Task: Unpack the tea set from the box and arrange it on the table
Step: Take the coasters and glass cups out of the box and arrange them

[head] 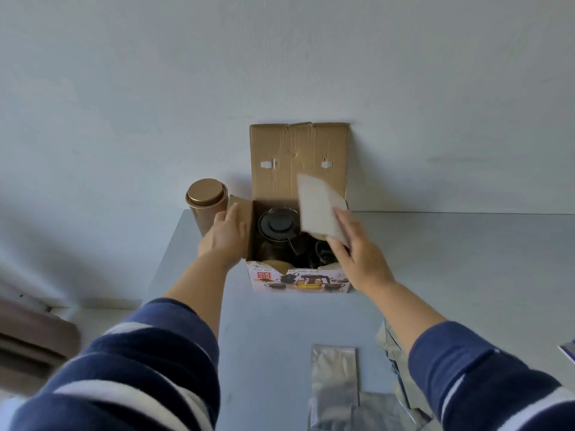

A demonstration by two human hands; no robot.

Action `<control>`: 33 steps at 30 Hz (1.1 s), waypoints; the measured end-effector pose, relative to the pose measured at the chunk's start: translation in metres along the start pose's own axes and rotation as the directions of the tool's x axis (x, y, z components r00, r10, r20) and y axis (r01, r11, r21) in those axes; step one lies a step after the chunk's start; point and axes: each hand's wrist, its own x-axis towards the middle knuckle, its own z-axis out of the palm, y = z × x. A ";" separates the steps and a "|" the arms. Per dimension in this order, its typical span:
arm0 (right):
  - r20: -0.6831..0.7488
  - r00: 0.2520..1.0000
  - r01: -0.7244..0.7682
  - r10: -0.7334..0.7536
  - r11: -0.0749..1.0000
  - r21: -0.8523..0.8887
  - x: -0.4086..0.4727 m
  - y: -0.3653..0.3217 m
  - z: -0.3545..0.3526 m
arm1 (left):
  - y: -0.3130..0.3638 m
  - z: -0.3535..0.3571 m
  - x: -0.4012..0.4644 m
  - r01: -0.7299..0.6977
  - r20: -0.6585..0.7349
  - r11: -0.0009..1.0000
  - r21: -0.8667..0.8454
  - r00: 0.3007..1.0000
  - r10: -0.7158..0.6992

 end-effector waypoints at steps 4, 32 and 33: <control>-0.331 0.875 -0.216 0.352 0.898 0.383 -0.008 -0.003 0.000 | 0.005 0.027 -0.019 0.060 -0.103 0.995 0.086 0.993 -0.051; 0.275 0.952 -0.060 0.137 0.960 -0.272 0.073 -0.007 -0.022 | 0.093 0.033 -0.033 0.181 0.224 0.724 0.665 0.877 -0.425; 0.308 0.943 -0.008 0.127 0.933 -0.360 0.075 -0.005 -0.022 | 0.096 0.034 -0.030 0.184 0.253 0.726 0.663 0.857 -0.449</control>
